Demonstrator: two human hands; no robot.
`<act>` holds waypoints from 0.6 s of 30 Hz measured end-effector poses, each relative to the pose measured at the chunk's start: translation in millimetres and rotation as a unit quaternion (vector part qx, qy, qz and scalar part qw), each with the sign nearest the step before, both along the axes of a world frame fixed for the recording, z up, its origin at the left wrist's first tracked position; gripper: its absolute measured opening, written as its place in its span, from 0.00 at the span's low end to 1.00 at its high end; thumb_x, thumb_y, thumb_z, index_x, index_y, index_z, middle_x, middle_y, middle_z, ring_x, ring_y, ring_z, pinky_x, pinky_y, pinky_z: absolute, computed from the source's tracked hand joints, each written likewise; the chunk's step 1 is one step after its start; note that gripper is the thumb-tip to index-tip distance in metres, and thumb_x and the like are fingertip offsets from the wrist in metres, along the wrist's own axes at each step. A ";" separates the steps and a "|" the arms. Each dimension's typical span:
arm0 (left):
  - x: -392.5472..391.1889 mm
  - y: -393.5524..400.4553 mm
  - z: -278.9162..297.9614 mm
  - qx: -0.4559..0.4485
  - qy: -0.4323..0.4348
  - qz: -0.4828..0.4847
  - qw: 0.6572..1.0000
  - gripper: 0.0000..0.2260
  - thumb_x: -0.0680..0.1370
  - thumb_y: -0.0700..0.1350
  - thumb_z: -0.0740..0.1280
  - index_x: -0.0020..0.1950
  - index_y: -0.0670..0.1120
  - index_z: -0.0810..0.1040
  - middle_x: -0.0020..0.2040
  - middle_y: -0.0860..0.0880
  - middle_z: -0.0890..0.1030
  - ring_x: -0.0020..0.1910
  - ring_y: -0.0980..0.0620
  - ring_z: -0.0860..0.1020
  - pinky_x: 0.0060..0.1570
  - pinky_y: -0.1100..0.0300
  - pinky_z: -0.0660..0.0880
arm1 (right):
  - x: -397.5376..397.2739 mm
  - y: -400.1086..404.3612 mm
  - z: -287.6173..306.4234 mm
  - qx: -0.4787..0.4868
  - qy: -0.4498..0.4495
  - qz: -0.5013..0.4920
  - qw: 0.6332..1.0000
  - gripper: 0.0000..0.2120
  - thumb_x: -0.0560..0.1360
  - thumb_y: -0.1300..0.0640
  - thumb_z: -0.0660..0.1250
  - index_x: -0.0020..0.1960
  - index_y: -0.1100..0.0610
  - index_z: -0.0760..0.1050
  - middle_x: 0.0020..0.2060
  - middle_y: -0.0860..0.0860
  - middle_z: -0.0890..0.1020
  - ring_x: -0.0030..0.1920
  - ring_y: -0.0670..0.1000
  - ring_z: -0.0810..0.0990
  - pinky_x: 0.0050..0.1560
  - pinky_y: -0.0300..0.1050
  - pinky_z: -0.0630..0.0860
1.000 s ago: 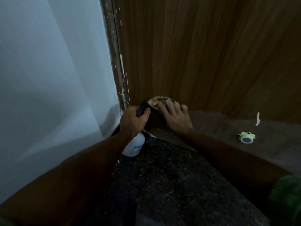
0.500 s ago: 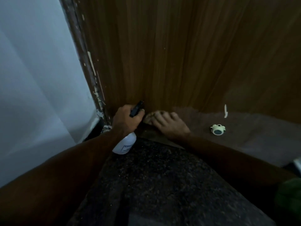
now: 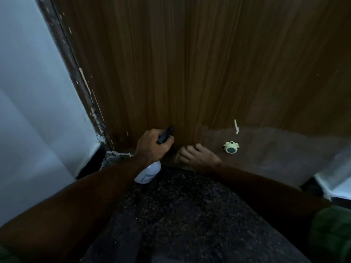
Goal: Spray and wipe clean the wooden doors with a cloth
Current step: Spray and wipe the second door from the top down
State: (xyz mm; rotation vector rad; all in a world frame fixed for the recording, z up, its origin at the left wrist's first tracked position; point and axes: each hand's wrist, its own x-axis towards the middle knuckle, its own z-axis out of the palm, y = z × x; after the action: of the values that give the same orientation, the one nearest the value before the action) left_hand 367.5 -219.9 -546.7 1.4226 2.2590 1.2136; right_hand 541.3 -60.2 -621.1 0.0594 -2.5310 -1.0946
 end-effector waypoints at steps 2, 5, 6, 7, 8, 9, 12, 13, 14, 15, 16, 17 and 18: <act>8.6 3.1 3.7 0.000 0.011 -0.022 1.000 0.18 0.77 0.59 0.66 0.36 0.47 0.79 0.31 0.50 0.82 0.29 0.49 0.80 0.34 0.45 0.79 | 5.6 -2.0 5.3 -0.003 -0.005 0.001 1.000 0.20 0.85 0.58 0.50 0.61 0.50 0.81 0.58 0.50 0.81 0.50 0.53 0.78 0.47 0.50 0.69; 15.0 10.5 10.7 0.013 0.017 -0.038 0.999 0.14 0.79 0.55 0.68 0.35 0.51 0.77 0.31 0.53 0.80 0.30 0.52 0.78 0.32 0.54 0.72 | 0.5 -7.1 45.8 -0.050 0.142 -0.014 0.988 0.18 0.82 0.54 0.56 0.69 0.53 0.76 0.63 0.53 0.78 0.54 0.57 0.76 0.50 0.53 0.69; 15.8 12.3 10.9 0.019 0.022 -0.040 0.999 0.14 0.79 0.55 0.68 0.35 0.53 0.77 0.31 0.54 0.80 0.30 0.53 0.78 0.33 0.56 0.70 | 1.7 -8.0 60.9 -0.097 0.203 -0.034 0.974 0.20 0.81 0.52 0.58 0.71 0.54 0.74 0.64 0.54 0.75 0.56 0.58 0.73 0.52 0.54 0.68; 17.0 15.7 12.4 0.024 0.028 -0.039 0.999 0.14 0.79 0.55 0.68 0.36 0.53 0.77 0.31 0.54 0.80 0.30 0.53 0.78 0.33 0.57 0.68 | 6.3 -4.8 72.0 -0.127 0.244 -0.048 0.960 0.21 0.81 0.51 0.58 0.72 0.54 0.73 0.64 0.54 0.72 0.57 0.58 0.72 0.53 0.55 0.67; 16.0 16.5 11.1 0.027 0.030 -0.038 0.998 0.13 0.79 0.55 0.68 0.36 0.53 0.77 0.31 0.54 0.80 0.30 0.53 0.78 0.32 0.57 0.68 | 11.0 -3.6 73.3 -0.132 0.252 -0.048 0.957 0.21 0.81 0.51 0.58 0.72 0.54 0.73 0.63 0.55 0.72 0.57 0.58 0.71 0.53 0.55 0.67; 18.2 18.7 12.4 0.029 0.034 -0.038 0.998 0.14 0.79 0.55 0.69 0.35 0.54 0.76 0.31 0.54 0.79 0.30 0.54 0.77 0.32 0.58 0.67 | 18.3 2.4 66.1 -0.108 0.225 -0.032 0.968 0.19 0.83 0.54 0.57 0.71 0.54 0.74 0.63 0.55 0.74 0.57 0.58 0.72 0.52 0.55 0.68; 25.9 24.2 11.6 0.026 0.041 -0.057 0.997 0.17 0.81 0.49 0.71 0.33 0.55 0.73 0.29 0.56 0.76 0.28 0.55 0.74 0.33 0.58 0.64 | 43.5 19.0 27.6 -0.020 0.019 0.021 0.999 0.20 0.87 0.59 0.47 0.64 0.52 0.76 0.60 0.53 0.81 0.52 0.55 0.78 0.48 0.51 0.70; 28.4 24.9 11.1 0.022 0.043 -0.062 0.997 0.18 0.81 0.49 0.70 0.33 0.54 0.72 0.28 0.55 0.74 0.27 0.56 0.73 0.33 0.58 0.64 | 48.2 20.7 18.9 0.002 -0.028 0.034 0.999 0.23 0.87 0.59 0.43 0.61 0.50 0.78 0.57 0.51 0.82 0.50 0.54 0.79 0.47 0.50 0.70; 30.0 24.9 11.9 0.023 0.047 -0.063 0.997 0.18 0.81 0.49 0.70 0.32 0.54 0.71 0.27 0.55 0.73 0.27 0.55 0.72 0.33 0.58 0.63 | 50.0 20.3 17.9 0.015 -0.050 0.038 0.998 0.26 0.88 0.58 0.42 0.58 0.48 0.80 0.54 0.49 0.82 0.48 0.52 0.79 0.47 0.48 0.70; 30.1 25.2 14.1 0.022 0.051 -0.061 0.997 0.18 0.81 0.48 0.70 0.32 0.53 0.70 0.27 0.55 0.73 0.26 0.55 0.71 0.33 0.58 0.63 | 48.5 18.7 22.9 0.019 -0.048 0.036 0.998 0.26 0.88 0.57 0.43 0.56 0.48 0.81 0.53 0.48 0.82 0.48 0.52 0.79 0.46 0.47 0.70; 29.7 25.5 15.5 0.020 0.053 -0.059 0.997 0.18 0.82 0.48 0.70 0.32 0.53 0.71 0.27 0.55 0.73 0.27 0.55 0.71 0.33 0.58 0.63 | 46.3 16.3 31.1 0.022 -0.034 0.028 0.999 0.24 0.88 0.58 0.46 0.57 0.48 0.81 0.55 0.49 0.82 0.49 0.52 0.78 0.47 0.48 0.70; 28.7 26.4 17.8 0.018 0.054 -0.061 0.997 0.18 0.82 0.48 0.70 0.33 0.53 0.71 0.28 0.55 0.74 0.27 0.55 0.72 0.33 0.58 0.63 | 43.6 16.3 40.6 0.015 -0.008 0.018 1.000 0.20 0.86 0.58 0.49 0.61 0.49 0.79 0.58 0.51 0.81 0.52 0.54 0.77 0.48 0.50 0.70; 28.9 27.2 19.6 0.016 0.057 -0.066 0.996 0.17 0.82 0.48 0.70 0.34 0.53 0.72 0.28 0.55 0.74 0.28 0.55 0.73 0.33 0.59 0.63 | 42.9 17.0 53.7 -0.007 0.039 0.004 0.999 0.17 0.85 0.58 0.53 0.65 0.51 0.77 0.62 0.53 0.79 0.55 0.56 0.75 0.49 0.52 0.70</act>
State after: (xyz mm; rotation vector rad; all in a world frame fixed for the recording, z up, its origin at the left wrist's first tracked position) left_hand 396.4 -192.6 -527.1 1.6643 2.1863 1.1613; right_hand 584.2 -43.2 -567.4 0.0216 -2.4678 -1.0552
